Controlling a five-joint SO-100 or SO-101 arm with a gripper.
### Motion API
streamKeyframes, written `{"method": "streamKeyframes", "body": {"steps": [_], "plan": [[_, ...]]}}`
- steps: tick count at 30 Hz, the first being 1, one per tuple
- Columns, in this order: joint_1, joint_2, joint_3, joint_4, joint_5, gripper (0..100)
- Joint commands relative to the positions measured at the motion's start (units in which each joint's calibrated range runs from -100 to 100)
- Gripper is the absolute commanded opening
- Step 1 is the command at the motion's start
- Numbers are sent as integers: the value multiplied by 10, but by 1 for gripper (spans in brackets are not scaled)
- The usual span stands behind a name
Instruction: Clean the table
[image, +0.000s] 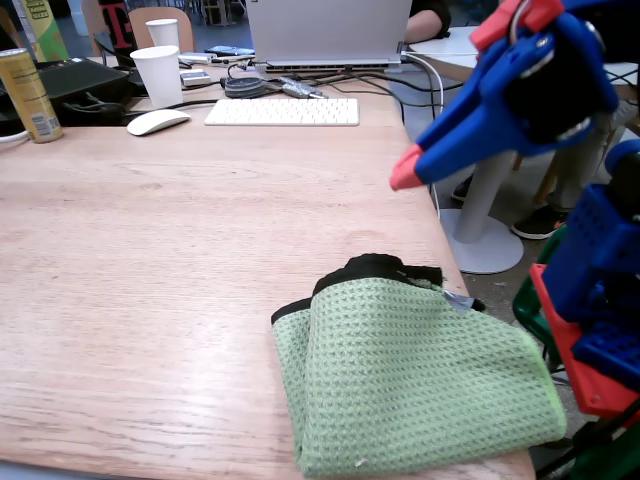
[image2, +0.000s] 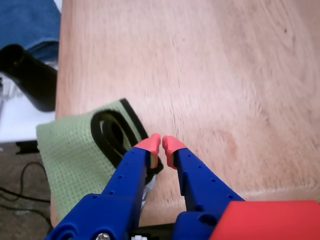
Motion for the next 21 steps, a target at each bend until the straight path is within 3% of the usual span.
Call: {"method": "streamKeyframes", "body": {"steps": [1,6,21], "plan": [[2,-92,103,-5,0,0],[2,-186,262,-17,-4,0],[-1,-186,298,-32,0,0]]}}
